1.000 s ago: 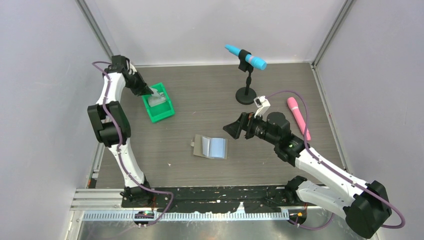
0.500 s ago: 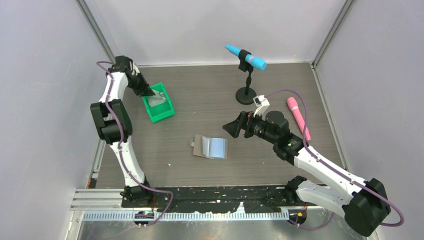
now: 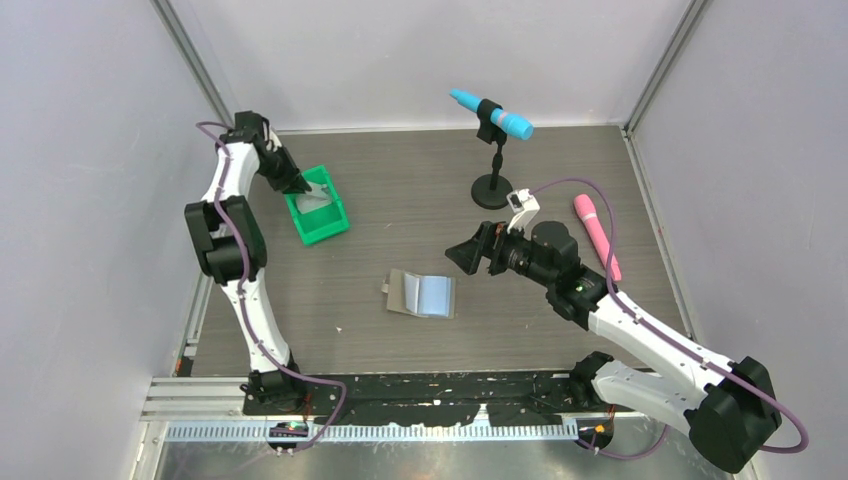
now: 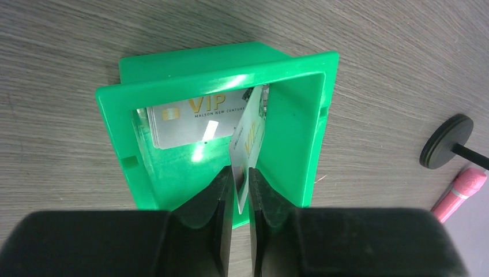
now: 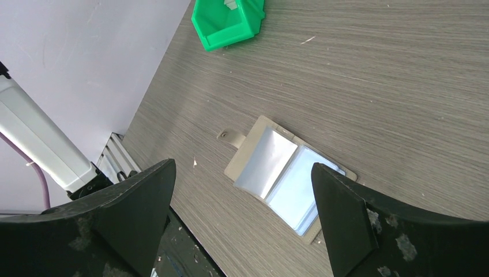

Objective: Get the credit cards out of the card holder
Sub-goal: Place the credit card in the storage box, then remove the credit card from the card holder.

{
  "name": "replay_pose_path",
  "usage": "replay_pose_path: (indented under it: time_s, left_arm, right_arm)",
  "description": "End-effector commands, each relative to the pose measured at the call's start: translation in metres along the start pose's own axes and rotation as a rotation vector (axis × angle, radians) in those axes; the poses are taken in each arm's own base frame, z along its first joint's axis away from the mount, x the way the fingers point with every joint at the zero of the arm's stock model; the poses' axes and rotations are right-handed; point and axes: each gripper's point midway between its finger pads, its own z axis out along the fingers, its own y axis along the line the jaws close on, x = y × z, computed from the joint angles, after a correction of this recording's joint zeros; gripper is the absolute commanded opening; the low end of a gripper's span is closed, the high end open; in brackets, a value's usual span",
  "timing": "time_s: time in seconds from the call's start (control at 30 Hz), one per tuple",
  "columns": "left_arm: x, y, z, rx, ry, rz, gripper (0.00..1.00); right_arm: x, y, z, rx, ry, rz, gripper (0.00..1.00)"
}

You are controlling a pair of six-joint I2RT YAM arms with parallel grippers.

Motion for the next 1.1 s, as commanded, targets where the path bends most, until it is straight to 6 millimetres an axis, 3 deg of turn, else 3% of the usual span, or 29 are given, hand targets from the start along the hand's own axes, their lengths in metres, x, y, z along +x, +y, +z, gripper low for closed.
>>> replay_pose_path:
  time_s: [0.0, 0.3, 0.5, 0.63, 0.73, 0.87, 0.97, 1.07]
  left_arm:
    - [-0.011, -0.006, -0.006, -0.011, -0.029, 0.035, 0.19]
    - [-0.015, -0.005, -0.004, -0.039, -0.030, 0.037, 0.24]
    - [-0.018, -0.007, -0.014, -0.048, -0.052, 0.040, 0.29]
    - [-0.026, -0.014, -0.034, -0.052, -0.094, 0.046, 0.33]
    - [-0.040, -0.022, -0.061, -0.072, -0.144, 0.062, 0.37]
    - [-0.051, -0.034, -0.097, -0.084, -0.204, 0.077, 0.49]
    - [-0.043, -0.042, -0.114, -0.074, -0.214, 0.080, 0.51]
    - [-0.020, -0.051, -0.121, -0.062, -0.197, 0.102, 0.51]
  right_arm:
    - [-0.030, 0.019, 0.000, -0.045, -0.074, -0.039, 0.96]
    - [-0.031, 0.019, 0.001, -0.044, -0.073, -0.044, 0.96]
    - [-0.030, 0.016, 0.001, -0.029, -0.063, -0.037, 0.96]
    - [-0.027, 0.015, 0.001, -0.012, -0.046, -0.015, 0.96]
    - [-0.029, 0.018, 0.000, -0.008, -0.033, -0.006, 0.97]
    - [-0.036, 0.023, -0.005, -0.012, -0.043, -0.009, 0.97]
    - [-0.037, 0.027, -0.008, -0.021, -0.041, -0.001, 0.97]
    - [-0.034, 0.032, -0.009, -0.032, -0.008, 0.030, 0.99]
